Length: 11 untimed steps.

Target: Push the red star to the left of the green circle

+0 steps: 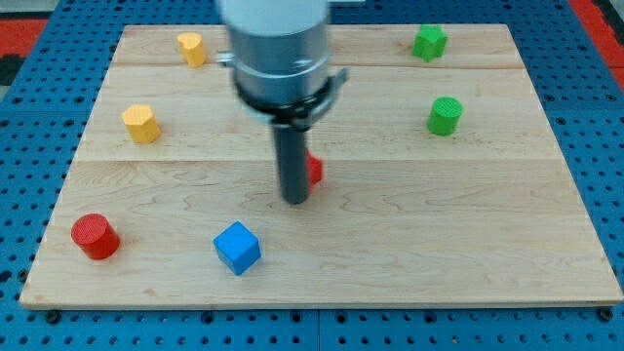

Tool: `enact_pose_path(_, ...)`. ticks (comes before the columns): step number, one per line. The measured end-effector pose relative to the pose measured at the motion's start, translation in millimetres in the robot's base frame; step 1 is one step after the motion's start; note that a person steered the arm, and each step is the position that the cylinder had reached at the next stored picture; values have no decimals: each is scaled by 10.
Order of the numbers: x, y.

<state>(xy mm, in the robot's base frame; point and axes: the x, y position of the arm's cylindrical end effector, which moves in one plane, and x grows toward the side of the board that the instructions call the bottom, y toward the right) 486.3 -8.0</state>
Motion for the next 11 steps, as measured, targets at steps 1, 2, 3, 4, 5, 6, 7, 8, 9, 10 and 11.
enact_pose_path(1,-491,80)
enact_pose_path(2,-678,209)
enact_pose_path(3,-782,-648)
enact_pose_path(4,-951,-517)
enact_pose_path(5,-954,572)
enact_pose_path(6,-905,396)
enact_pose_path(7,-1056,5)
enact_pose_path(8,-1735,369)
enact_pose_path(9,-1680,1116)
enact_pose_path(10,-1645,1345)
enact_pose_path(11,-1629,1167)
